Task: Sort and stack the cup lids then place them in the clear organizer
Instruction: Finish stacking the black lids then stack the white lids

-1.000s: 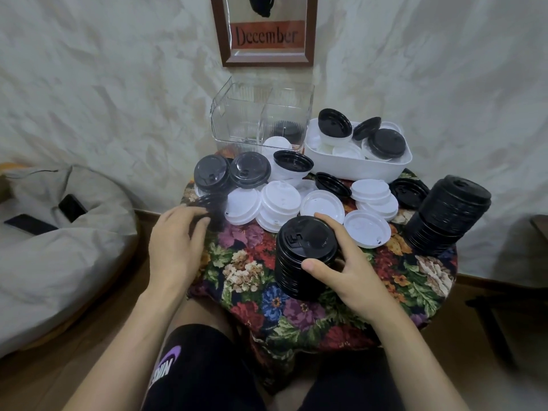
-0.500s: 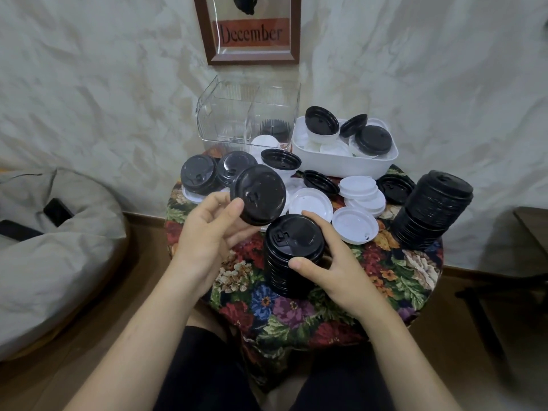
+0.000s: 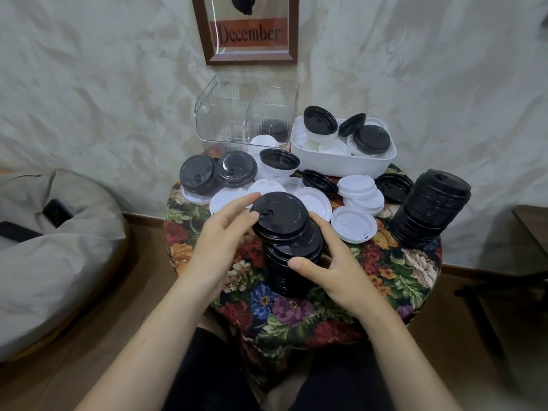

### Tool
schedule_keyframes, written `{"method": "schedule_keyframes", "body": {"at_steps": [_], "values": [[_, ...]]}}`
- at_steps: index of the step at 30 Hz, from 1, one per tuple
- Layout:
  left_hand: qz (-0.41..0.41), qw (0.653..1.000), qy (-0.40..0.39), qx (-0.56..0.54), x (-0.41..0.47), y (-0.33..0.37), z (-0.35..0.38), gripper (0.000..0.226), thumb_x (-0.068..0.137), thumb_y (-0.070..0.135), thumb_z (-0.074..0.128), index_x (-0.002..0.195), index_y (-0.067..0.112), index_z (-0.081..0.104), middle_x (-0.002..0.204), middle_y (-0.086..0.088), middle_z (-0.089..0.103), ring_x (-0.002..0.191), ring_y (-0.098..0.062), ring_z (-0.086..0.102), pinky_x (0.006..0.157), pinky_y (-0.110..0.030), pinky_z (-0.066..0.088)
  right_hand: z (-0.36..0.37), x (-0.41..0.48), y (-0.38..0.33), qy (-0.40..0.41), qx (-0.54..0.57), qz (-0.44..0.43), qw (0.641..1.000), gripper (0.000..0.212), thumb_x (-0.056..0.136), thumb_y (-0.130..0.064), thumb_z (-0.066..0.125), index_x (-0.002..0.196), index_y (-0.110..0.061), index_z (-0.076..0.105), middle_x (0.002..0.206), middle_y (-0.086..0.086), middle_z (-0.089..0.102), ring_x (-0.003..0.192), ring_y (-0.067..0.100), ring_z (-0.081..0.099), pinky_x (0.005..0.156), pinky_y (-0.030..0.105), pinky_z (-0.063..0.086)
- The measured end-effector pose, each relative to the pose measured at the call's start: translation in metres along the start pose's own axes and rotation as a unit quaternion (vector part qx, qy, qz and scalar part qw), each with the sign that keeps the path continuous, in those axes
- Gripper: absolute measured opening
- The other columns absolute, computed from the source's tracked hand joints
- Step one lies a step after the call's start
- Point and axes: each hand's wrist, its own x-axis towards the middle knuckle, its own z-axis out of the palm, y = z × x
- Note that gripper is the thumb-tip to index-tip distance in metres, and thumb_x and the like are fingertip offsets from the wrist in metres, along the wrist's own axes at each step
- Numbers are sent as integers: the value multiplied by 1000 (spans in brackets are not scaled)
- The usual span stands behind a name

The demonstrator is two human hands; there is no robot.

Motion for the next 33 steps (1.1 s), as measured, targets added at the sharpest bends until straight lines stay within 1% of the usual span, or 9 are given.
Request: {"method": "schedule_keyframes", "body": {"at_steps": [3,6,10,14,18,22,24,27,33], "values": [[-13,999,-26,38,1,0,0,34,90,35,65,121,44,73,111,3,75,113,-26,66,103,-44,50,0,0,2,0,0,-9,1000,80,85,-42,80,153,-45,38,143,-37,52,134,-11,48,106,13,40],[-4,997,-55,61,0,0,1,30,99,25,65,126,39,72,100,12,73,103,-10,67,97,-32,49,0,-1,1,-4,1,-12,1000,81,85,-41,79,154,-44,37,143,-35,53,134,-10,49,105,12,41],[24,990,-77,118,-1,2,3,32,100,22,66,130,35,68,111,-5,65,101,-7,65,92,-18,50,-1,0,2,-7,6,-13,1000,78,85,-41,80,152,-43,40,140,-34,56,131,-10,51,99,6,41],[44,983,-83,155,0,3,4,32,100,20,65,130,33,68,99,11,61,82,0,59,76,-10,45,-2,2,6,-8,5,-9,1000,78,82,-49,83,149,-45,43,141,-31,57,131,-9,52,98,5,41],[69,984,-74,144,-1,1,5,31,104,10,56,125,27,71,104,13,74,101,-2,68,84,-12,48,-3,3,6,-8,4,-8,1000,76,82,-45,81,148,-45,44,140,-29,58,130,-9,53,97,5,41],[90,981,-101,136,-2,-4,7,31,107,6,49,124,21,71,121,10,74,118,-7,66,99,-21,50,-4,3,8,-7,-3,-11,1000,75,83,-39,83,148,-42,46,138,-27,59,129,-7,53,97,6,42],[85,980,-120,137,-1,-7,6,26,103,22,59,126,26,69,127,13,71,122,-6,64,102,-22,49,-4,4,9,-8,-3,-12,1000,77,82,-40,84,149,-41,46,139,-25,60,130,-6,54,99,8,43],[75,969,-162,168,-1,-9,2,51,84,48,75,132,38,63,137,13,63,129,-8,58,105,-25,48,-4,3,9,-10,0,-13,1000,76,82,-40,84,149,-40,47,139,-22,61,130,-2,55,101,13,44],[67,974,-162,144,4,-11,-1,68,78,41,83,140,38,55,137,20,62,129,-4,59,99,-17,49,-5,2,8,-15,3,-14,1000,77,83,-37,83,150,-40,45,141,-22,60,132,-3,54,101,11,44]]}}
